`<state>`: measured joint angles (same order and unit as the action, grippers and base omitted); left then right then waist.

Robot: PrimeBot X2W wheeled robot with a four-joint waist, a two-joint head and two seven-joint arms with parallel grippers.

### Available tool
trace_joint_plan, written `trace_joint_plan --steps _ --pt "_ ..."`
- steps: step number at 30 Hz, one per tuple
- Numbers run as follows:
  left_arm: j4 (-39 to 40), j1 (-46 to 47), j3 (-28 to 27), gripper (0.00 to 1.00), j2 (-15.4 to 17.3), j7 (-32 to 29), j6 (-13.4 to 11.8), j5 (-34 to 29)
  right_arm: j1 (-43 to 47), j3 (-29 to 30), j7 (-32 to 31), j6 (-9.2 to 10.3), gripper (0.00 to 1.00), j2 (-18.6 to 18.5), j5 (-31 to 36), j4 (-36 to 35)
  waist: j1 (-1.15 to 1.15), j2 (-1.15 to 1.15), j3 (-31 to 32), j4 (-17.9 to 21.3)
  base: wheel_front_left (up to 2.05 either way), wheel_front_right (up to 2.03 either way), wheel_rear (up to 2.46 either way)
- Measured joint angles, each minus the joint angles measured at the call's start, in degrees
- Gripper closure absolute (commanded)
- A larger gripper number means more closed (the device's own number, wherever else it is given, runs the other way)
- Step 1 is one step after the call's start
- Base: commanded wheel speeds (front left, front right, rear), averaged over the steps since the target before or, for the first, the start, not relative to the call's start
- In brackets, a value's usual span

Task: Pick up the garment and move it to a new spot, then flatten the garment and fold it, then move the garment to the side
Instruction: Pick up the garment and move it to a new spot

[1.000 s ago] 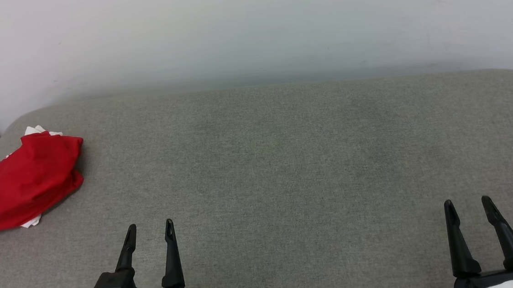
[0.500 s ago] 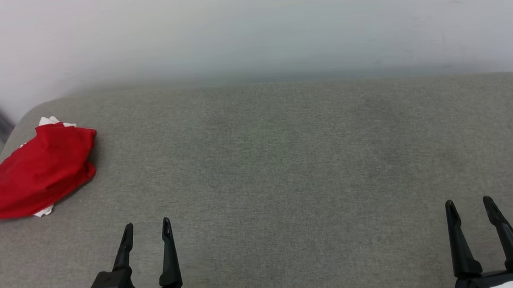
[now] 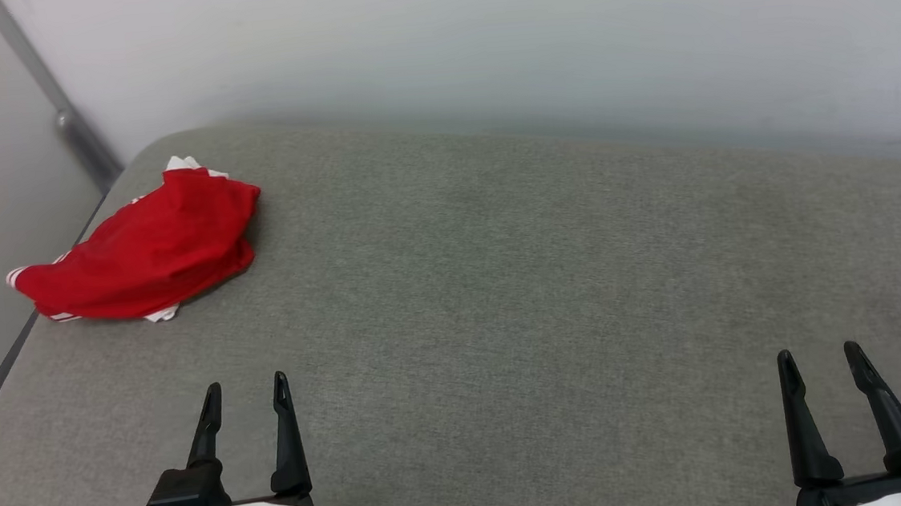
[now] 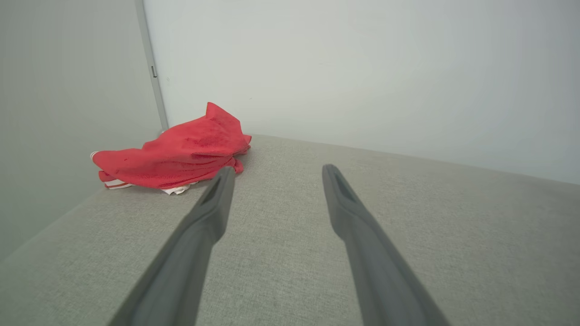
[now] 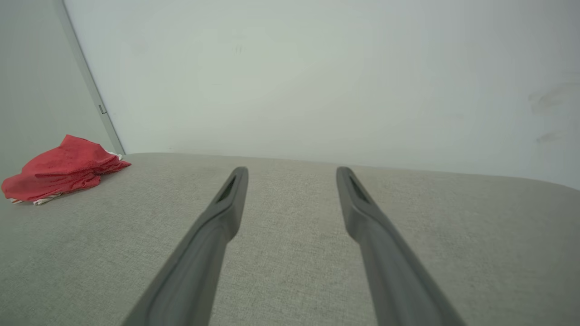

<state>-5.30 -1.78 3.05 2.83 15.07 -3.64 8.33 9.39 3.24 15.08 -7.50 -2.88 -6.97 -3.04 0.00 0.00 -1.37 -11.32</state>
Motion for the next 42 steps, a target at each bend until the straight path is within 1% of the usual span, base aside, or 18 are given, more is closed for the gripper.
trace_joint_plan --steps 4,5,6,15,27,30,37,39,42 --pt "0.0 0.0 -0.4 0.0 0.0 0.0 -0.4 0.1 0.0 -0.1 0.0 0.0 0.0 0.0 0.3 0.0 0.0 0.0 -0.2 -2.7 0.0 0.0 0.0" --pt "0.0 0.0 -0.4 0.0 0.0 0.0 -0.4 0.1 0.0 -0.1 0.0 0.0 0.0 0.0 0.3 0.0 0.0 0.0 -0.2 -2.7 0.0 0.0 0.0" --pt "0.0 0.0 -0.6 0.0 0.0 0.0 -0.7 0.1 0.0 -0.1 0.0 0.0 0.0 0.0 0.5 0.0 0.0 0.0 -0.3 -4.1 0.0 0.0 0.0" --pt "-0.1 0.6 -1.2 0.0 0.0 0.0 -1.4 0.5 0.0 -0.2 0.0 0.0 0.0 0.0 1.1 0.1 0.0 0.0 -0.6 -10.0 0.0 0.0 0.0" --pt "-0.3 0.6 -1.1 0.0 0.0 0.0 -1.8 0.7 0.0 -0.4 0.0 0.0 0.0 0.0 1.7 0.1 0.0 0.0 -0.8 -17.2 0.0 0.0 0.0" --pt "-0.3 0.6 -1.4 0.0 0.0 0.0 -1.9 0.9 -0.1 -0.8 0.0 0.0 0.0 0.0 1.9 0.1 0.0 0.0 -0.8 -18.2 0.0 0.0 0.0" --pt "-0.4 0.6 -2.1 0.0 0.0 0.0 -2.1 0.9 -0.6 -1.4 0.0 -0.01 0.0 0.0 2.0 0.4 0.0 0.0 -1.0 -18.4 0.0 0.0 0.0" --pt "-0.9 0.7 -2.3 0.0 0.0 0.0 -1.4 0.9 -0.6 -1.3 0.0 -0.01 0.0 0.0 2.0 0.5 0.0 0.0 -1.1 -18.4 0.0 0.0 0.0" --pt "-1.7 2.6 -3.6 0.0 0.2 0.0 0.3 -0.2 -0.6 -1.3 0.0 -0.01 0.0 0.0 2.1 0.3 0.0 0.0 -1.5 -18.2 0.0 0.0 0.0"
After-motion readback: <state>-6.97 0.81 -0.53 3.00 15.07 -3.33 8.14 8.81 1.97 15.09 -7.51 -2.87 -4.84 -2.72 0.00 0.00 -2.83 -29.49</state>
